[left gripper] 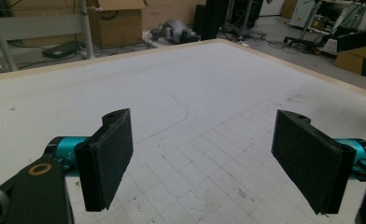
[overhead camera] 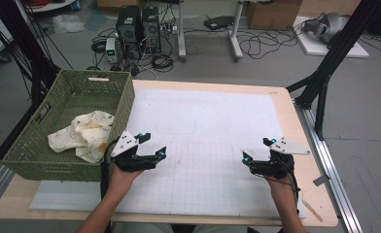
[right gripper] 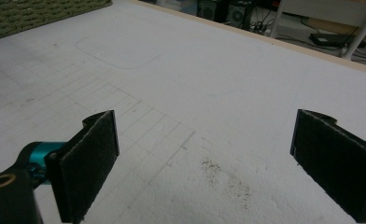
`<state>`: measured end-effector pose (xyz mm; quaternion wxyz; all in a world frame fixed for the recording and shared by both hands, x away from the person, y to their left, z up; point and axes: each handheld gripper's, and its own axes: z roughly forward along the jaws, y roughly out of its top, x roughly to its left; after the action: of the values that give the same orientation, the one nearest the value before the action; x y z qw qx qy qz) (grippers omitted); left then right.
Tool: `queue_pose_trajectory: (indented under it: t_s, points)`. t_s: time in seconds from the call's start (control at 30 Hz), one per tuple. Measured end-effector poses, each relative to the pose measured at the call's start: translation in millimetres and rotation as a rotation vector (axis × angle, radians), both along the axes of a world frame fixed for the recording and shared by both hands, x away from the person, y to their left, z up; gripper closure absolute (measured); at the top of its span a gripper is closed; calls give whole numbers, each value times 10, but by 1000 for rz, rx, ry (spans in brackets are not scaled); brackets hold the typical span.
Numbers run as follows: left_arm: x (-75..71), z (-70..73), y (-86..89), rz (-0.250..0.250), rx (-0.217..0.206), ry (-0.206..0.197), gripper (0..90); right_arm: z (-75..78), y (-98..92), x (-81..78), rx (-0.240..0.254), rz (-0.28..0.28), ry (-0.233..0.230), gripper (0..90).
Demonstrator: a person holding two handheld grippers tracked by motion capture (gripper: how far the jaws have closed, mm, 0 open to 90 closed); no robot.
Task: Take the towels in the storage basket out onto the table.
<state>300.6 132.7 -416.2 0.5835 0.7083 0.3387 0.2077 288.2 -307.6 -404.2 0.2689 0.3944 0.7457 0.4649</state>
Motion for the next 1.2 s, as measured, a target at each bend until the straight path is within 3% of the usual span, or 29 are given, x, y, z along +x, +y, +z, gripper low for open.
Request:
queue_pose_trajectory:
  t_s: [0.3, 0.6, 0.83, 1.2]
  points:
    - [-2, 78, 13, 14, -2, 2, 211, 2, -13, 4, 16, -14, 8, 71]
    - [-22, 195, 22, 5, -11, 0, 211, -8, 4, 11, 0, -11, 16, 71]
    - [-48, 355, 16, 9, -21, 9, 211, -10, -7, 15, 0, -9, 17, 71]
    - [-70, 594, 94, 16, -37, -12, 212, -12, 11, 10, -3, -10, 20, 71]
